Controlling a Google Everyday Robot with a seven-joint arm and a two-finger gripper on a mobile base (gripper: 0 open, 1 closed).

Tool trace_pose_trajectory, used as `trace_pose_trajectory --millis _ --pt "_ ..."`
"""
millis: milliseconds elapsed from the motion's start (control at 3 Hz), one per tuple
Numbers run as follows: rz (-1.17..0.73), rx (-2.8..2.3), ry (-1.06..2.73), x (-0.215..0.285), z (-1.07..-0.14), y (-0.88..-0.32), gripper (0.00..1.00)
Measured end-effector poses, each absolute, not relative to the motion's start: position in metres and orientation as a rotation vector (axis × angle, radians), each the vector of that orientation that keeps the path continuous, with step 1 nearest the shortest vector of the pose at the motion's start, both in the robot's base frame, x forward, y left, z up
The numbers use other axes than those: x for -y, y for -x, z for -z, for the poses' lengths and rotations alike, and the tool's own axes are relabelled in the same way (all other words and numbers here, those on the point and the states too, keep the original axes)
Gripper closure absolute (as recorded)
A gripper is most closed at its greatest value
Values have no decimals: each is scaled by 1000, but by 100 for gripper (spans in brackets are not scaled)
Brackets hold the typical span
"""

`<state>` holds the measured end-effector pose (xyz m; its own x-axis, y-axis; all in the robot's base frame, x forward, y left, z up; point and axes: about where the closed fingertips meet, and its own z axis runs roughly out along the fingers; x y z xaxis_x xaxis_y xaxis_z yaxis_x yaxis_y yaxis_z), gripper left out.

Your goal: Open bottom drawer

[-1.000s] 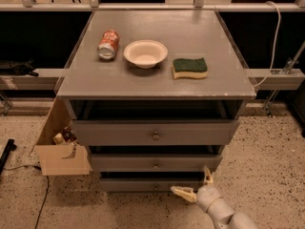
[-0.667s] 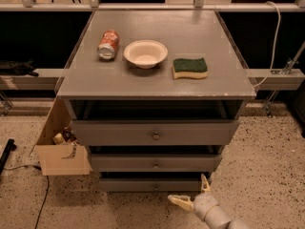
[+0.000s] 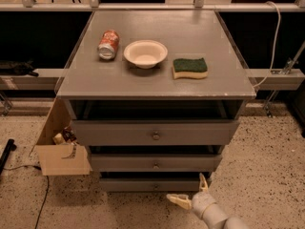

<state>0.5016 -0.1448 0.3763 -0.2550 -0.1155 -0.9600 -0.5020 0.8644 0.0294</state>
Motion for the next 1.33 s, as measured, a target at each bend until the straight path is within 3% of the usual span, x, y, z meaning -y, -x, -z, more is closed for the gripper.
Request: trace_pose_trajectory --millis 1000,1333 --pt "-128 -2045 351 217 -275 -529 0" --pt "-127 -2046 350 218 -276 -529 0"
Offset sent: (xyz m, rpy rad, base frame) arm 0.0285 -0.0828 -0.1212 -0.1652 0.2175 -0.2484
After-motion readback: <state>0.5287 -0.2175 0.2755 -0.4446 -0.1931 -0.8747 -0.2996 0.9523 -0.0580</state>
